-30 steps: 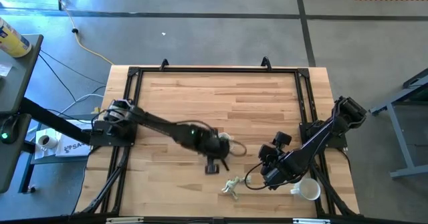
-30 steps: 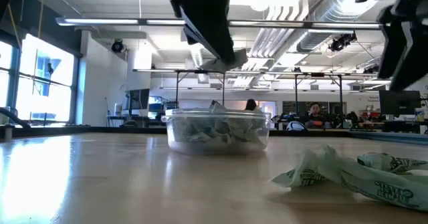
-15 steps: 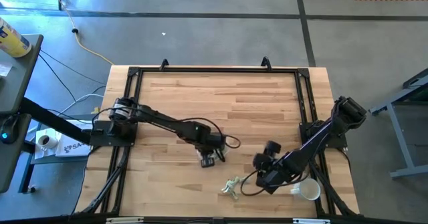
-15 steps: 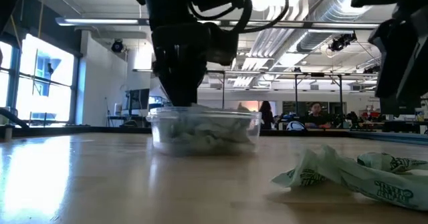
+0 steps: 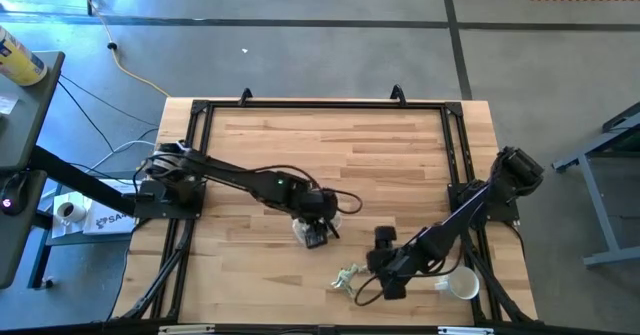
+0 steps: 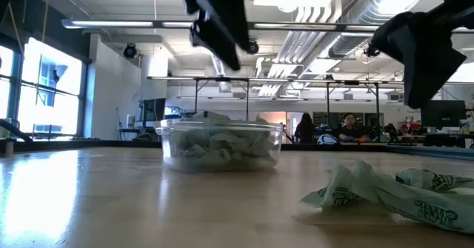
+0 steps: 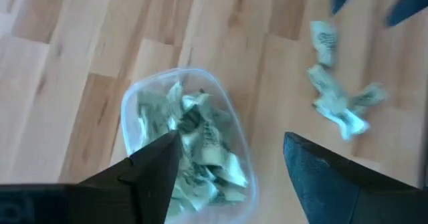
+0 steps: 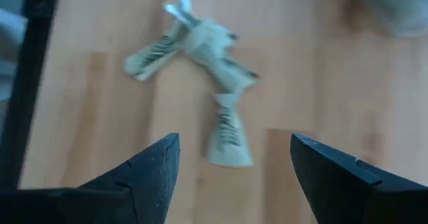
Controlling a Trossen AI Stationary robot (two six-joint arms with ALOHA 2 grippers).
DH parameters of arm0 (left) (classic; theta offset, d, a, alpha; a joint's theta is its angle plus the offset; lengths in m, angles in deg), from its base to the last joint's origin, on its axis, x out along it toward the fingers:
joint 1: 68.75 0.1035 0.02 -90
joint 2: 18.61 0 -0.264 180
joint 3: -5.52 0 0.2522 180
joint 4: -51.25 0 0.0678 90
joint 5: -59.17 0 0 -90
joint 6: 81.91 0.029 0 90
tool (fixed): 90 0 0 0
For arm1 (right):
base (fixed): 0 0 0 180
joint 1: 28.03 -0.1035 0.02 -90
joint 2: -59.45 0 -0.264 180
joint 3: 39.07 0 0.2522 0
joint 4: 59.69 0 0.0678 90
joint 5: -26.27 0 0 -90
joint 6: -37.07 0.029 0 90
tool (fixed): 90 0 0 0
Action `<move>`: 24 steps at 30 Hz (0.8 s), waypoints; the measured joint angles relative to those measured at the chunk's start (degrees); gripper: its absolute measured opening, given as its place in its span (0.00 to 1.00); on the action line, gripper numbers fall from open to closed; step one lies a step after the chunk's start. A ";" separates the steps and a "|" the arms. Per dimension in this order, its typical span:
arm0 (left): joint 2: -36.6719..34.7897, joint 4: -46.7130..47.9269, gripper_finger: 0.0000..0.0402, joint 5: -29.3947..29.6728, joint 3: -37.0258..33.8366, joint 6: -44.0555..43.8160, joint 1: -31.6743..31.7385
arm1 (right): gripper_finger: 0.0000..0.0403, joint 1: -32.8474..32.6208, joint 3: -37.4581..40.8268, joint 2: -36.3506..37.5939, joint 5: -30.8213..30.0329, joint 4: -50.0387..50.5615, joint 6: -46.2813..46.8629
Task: Pick and place Stevia / Truvia into bins
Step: Put the green stevia packet into the transparent bin
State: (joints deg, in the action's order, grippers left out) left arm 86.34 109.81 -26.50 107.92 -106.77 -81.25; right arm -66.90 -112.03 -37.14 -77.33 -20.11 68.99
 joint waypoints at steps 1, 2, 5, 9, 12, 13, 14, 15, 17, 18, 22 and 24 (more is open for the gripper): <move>-0.89 0.29 0.75 0.68 0.00 -0.08 -0.60 | 0.68 0.02 0.01 -0.92 1.10 -1.37 -0.49; -1.72 0.80 0.76 1.70 -0.04 -0.41 -1.13 | 0.68 -0.01 0.01 -1.99 2.09 -2.66 -0.78; -3.92 3.14 0.74 5.20 -0.11 -0.87 -2.36 | 0.68 -0.02 0.00 -5.11 3.25 -4.76 0.12; -5.78 8.59 0.69 9.81 -0.11 -2.26 -3.74 | 0.68 0.25 0.04 -7.94 2.36 -4.82 4.00; -5.84 12.64 0.64 10.49 -0.13 -3.51 -4.56 | 0.68 0.96 0.04 -9.41 1.62 -5.24 5.58; -5.82 14.37 0.62 10.59 -0.14 -4.12 -4.94 | 0.67 1.35 0.01 -10.00 1.80 -5.51 5.92; -5.82 15.78 0.60 10.83 -0.17 -4.58 -5.24 | 0.65 1.74 -0.11 -10.37 2.16 -5.83 6.39; -5.82 16.19 0.59 11.25 -0.34 -5.04 -5.61 | 0.64 2.17 -0.21 -10.96 2.35 -6.18 6.58; -6.00 16.07 0.55 11.77 -1.57 -5.91 -6.63 | 0.58 3.05 -0.24 -12.08 3.44 -6.46 6.62; -6.51 16.19 0.54 11.76 -2.65 -6.67 -7.19 | 0.54 3.46 -0.24 -12.56 3.99 -6.48 6.60; -10.61 14.74 0.50 11.76 -8.66 -12.37 -9.15 | 0.34 4.89 -0.22 -12.93 4.89 -5.65 6.42; -13.54 13.82 0.48 12.20 -13.09 -16.60 -9.87 | 0.21 5.44 -0.20 -12.42 5.05 -4.39 5.58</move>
State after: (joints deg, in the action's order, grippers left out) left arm 72.80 123.63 -14.30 94.83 -123.37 -91.12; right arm -61.46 -112.23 -49.56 -72.28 -24.50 74.57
